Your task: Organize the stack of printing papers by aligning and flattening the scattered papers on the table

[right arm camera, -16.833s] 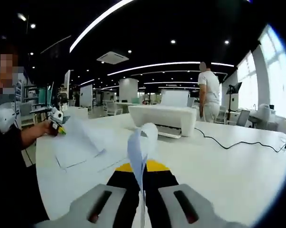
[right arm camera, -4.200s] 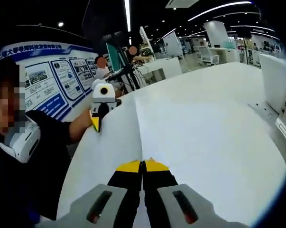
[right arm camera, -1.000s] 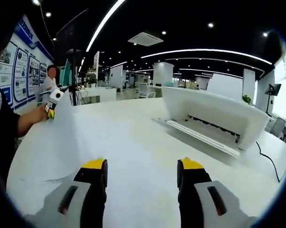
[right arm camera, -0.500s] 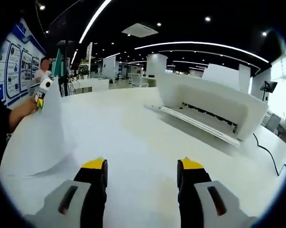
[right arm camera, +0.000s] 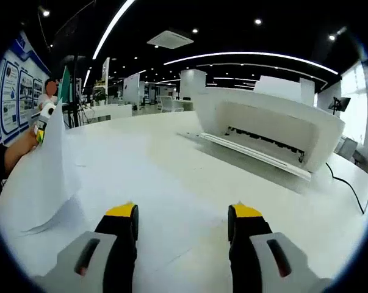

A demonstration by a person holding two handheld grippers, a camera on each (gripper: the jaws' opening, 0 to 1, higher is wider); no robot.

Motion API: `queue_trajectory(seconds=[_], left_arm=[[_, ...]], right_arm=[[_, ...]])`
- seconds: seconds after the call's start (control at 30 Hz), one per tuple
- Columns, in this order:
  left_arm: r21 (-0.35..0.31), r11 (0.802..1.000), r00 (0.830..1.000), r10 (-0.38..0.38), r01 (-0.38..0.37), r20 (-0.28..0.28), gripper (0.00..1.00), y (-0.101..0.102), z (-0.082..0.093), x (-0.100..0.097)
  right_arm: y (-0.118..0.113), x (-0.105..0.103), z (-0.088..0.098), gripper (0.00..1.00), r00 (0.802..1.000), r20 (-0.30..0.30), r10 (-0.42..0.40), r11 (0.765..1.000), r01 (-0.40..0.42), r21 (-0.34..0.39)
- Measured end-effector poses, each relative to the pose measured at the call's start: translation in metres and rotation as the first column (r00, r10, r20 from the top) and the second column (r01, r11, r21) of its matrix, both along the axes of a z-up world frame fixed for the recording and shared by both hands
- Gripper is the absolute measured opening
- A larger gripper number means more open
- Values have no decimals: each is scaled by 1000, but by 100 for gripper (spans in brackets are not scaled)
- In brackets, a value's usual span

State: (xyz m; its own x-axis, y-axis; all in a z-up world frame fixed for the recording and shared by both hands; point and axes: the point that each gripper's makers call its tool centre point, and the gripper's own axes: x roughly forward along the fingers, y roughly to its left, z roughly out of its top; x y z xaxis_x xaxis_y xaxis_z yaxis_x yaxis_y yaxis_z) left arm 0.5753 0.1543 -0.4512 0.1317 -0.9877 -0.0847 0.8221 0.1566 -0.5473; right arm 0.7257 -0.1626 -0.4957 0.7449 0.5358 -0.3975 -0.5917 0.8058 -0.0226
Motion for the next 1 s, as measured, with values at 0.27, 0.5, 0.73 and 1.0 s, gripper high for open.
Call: queue_trajectory(seconds=[0.27, 0.5, 0.73, 1.0], left_arm=[[-1, 1000, 1000, -1, 1, -1, 7, 0, 0, 0], [-1, 1000, 1000, 0, 0, -2, 7, 0, -1, 1], [0, 1000, 1000, 1, -1, -1, 7, 0, 0, 0], [-1, 1000, 1000, 1, -1, -1, 7, 1, 0, 1]], right_arm=[[7, 2, -12, 59, 999, -30, 11, 1000, -11, 17], [12, 0, -12, 52, 999, -20, 27, 999, -26, 29], [17, -5, -10, 36, 998, -23, 61, 997, -60, 42], [15, -9, -9, 22, 997, -39, 69, 997, -67, 48]])
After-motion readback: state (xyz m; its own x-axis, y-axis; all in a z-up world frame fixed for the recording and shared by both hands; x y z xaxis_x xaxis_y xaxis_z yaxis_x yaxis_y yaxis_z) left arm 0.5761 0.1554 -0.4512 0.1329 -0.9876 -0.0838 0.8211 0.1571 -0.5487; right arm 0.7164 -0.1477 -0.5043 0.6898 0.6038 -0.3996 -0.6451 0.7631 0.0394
